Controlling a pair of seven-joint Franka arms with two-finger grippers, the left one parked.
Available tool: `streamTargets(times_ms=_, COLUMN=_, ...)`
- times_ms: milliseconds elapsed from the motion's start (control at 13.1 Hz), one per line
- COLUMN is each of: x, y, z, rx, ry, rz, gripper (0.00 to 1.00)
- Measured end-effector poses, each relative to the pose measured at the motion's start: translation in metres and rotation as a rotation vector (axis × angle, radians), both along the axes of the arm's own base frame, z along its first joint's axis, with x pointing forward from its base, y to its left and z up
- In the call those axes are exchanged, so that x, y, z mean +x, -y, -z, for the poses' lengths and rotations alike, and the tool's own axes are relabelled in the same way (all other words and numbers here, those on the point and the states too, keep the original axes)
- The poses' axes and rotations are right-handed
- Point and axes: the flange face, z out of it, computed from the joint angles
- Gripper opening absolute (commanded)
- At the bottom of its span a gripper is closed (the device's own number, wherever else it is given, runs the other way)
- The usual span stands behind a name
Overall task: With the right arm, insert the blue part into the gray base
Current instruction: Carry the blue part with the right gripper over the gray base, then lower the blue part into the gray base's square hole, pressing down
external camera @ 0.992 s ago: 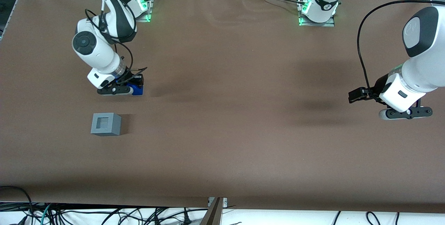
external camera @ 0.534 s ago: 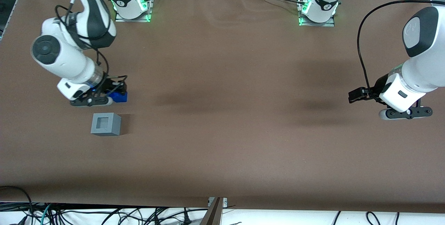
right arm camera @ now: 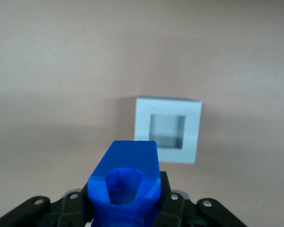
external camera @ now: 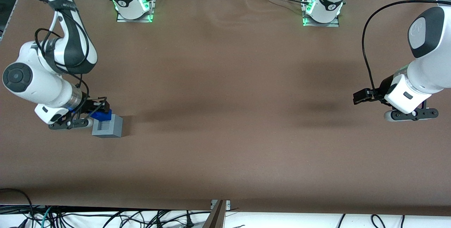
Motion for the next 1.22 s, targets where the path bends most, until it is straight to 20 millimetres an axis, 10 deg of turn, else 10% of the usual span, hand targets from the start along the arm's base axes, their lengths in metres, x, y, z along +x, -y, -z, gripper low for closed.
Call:
streamTargets(times_ms=534, x=0.01, y=0.041, z=0.039, rx=-0.012, ry=-0.06, rz=0.022, gripper=0.16)
streamTargets(times_ms=1220, x=0.013, y=0.04, z=0.055, rx=-0.007, ry=-0.059, rz=0.02, gripper=0.16)
